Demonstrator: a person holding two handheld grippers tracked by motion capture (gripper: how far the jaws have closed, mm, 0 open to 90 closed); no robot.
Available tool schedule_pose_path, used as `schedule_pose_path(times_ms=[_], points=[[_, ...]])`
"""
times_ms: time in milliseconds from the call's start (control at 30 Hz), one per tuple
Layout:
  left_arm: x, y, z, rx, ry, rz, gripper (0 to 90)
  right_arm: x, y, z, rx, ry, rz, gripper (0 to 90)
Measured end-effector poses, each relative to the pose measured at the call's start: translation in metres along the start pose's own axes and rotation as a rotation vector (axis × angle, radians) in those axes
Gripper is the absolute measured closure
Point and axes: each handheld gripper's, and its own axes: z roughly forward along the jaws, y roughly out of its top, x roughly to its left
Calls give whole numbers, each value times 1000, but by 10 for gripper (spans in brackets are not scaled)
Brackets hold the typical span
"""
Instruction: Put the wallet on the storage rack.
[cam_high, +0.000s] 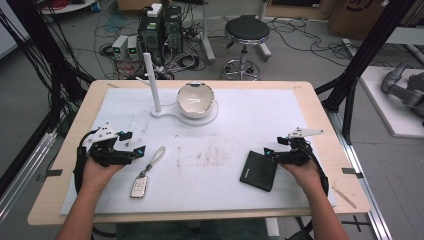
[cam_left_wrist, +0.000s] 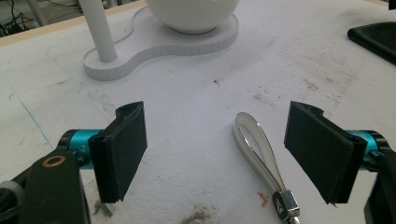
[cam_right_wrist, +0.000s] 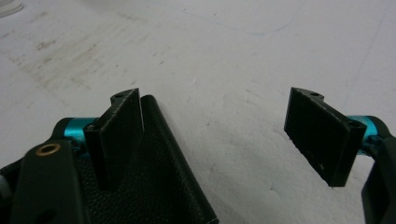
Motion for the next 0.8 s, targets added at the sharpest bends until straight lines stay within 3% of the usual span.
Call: schedule_pose_path(times_ms=[400, 567, 633, 667, 700, 733, 800], points=[[0, 1, -1, -1, 4, 2, 212, 6, -11, 17, 133, 88, -32, 205], [-1, 1, -2, -5, 8, 3, 212, 4, -12, 17, 130, 108, -21, 233], [-1, 1, -1, -6, 7, 2, 213, 5, -12, 16, 136, 111, -21, 265], [-1, 1, -1, -6, 7, 4, 212, 5, -12, 16, 136, 132, -29, 399], [-2, 1, -1, -6, 8, 4, 212, 5, -12, 16, 136, 132, -29, 399], [-2, 1, -1, -6, 8, 5, 212, 5, -12, 15, 138, 184, -34, 516], [-2, 2, -1, -3, 9, 7, 212, 6, -12, 14, 139, 192, -40, 535]])
